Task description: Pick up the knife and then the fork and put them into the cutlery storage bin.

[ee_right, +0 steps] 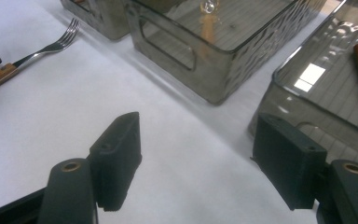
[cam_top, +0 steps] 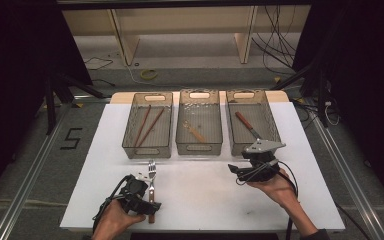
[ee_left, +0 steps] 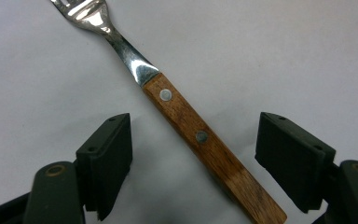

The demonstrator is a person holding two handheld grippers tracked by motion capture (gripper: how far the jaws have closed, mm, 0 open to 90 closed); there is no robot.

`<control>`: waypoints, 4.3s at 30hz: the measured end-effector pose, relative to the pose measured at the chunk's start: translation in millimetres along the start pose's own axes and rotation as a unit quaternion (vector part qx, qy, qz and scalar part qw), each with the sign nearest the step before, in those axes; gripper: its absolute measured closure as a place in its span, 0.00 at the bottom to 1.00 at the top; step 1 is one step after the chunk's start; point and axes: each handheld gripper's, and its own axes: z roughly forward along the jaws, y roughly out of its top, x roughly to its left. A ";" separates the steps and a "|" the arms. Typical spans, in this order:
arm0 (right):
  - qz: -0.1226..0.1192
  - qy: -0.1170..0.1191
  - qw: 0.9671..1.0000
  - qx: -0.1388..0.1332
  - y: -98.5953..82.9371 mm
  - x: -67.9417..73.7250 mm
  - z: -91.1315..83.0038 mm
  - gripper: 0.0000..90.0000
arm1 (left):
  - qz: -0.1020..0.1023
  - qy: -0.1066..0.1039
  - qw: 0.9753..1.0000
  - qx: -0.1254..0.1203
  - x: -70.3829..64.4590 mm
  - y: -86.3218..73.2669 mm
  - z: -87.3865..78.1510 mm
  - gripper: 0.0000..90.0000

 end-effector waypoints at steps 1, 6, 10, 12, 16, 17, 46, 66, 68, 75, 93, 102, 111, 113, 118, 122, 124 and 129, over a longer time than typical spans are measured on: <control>0.000 0.002 1.000 0.001 -0.6 1.0 0.6 0.37 | 0.000 0.001 1.000 0.000 -0.1 -0.1 -0.1 0.29; -0.002 0.006 1.000 0.004 -2.3 5.0 1.7 0.37 | -0.002 0.002 1.000 0.003 -0.9 -0.7 0.6 0.30; -0.003 0.008 1.000 0.003 -3.4 7.4 1.8 0.36 | -0.001 0.003 1.000 0.003 -1.3 -0.8 0.6 0.30; -0.004 0.012 1.000 0.005 -4.1 8.5 2.1 0.36 | 0.003 0.005 1.000 0.004 -1.3 -0.9 0.5 0.31; -0.005 0.013 1.000 0.009 -5.5 9.9 3.2 0.36 | 0.006 0.010 1.000 0.005 -2.1 -1.0 0.7 0.31; -0.005 0.014 1.000 0.009 -5.7 10.3 3.5 0.36 | 0.007 0.011 1.000 0.006 -2.4 -0.9 0.7 0.31; -0.010 0.019 1.000 0.011 -6.2 12.8 4.6 0.36 | 0.025 0.010 1.000 0.013 -3.0 -1.3 -1.6 0.43; -0.010 0.020 1.000 0.009 -6.1 13.5 4.7 0.37 | 0.025 0.013 1.000 0.012 5.2 -2.9 -5.1 0.69; -0.010 0.021 1.000 0.009 -6.1 13.6 4.8 0.37 | 0.021 0.012 1.000 0.011 6.4 -3.4 -5.4 0.72; -0.010 0.021 1.000 0.007 -6.1 13.5 4.6 0.37 | 0.020 0.010 1.000 0.012 10.8 -4.3 -6.4 0.82; -0.013 0.026 1.000 0.001 -5.7 13.9 4.0 0.37 | 0.059 -0.006 0.998 0.002 8.2 -4.3 -8.2 0.84; -0.049 0.059 0.997 -0.025 1.0 27.2 1.0 0.37 | 0.092 -0.029 0.995 -0.017 -2.8 0.7 -14.8 0.84; -0.136 0.134 0.981 -0.037 13.2 63.8 6.0 0.37 | 0.140 -0.064 0.988 -0.027 -28.7 13.3 -19.0 0.84; -0.155 0.152 0.976 -0.030 14.2 72.3 10.3 0.37 | 0.151 -0.073 0.985 -0.032 -36.1 18.0 -19.5 0.84; -0.192 0.185 0.964 -0.019 14.8 86.4 20.0 0.37 | 0.189 -0.091 0.977 -0.027 -50.7 27.5 -20.1 0.84; -0.216 0.202 0.955 -0.007 13.9 92.0 25.1 0.38 | 0.213 -0.103 0.971 -0.026 -61.9 32.5 -19.8 0.84; -0.230 0.209 0.951 0.003 12.8 95.1 26.3 0.40 | 0.223 -0.104 0.969 -0.023 -66.8 34.2 -19.7 0.84; -0.260 0.213 0.941 0.034 8.4 101.5 31.4 0.41 | 0.237 -0.111 0.965 -0.023 -74.1 35.8 -19.8 0.84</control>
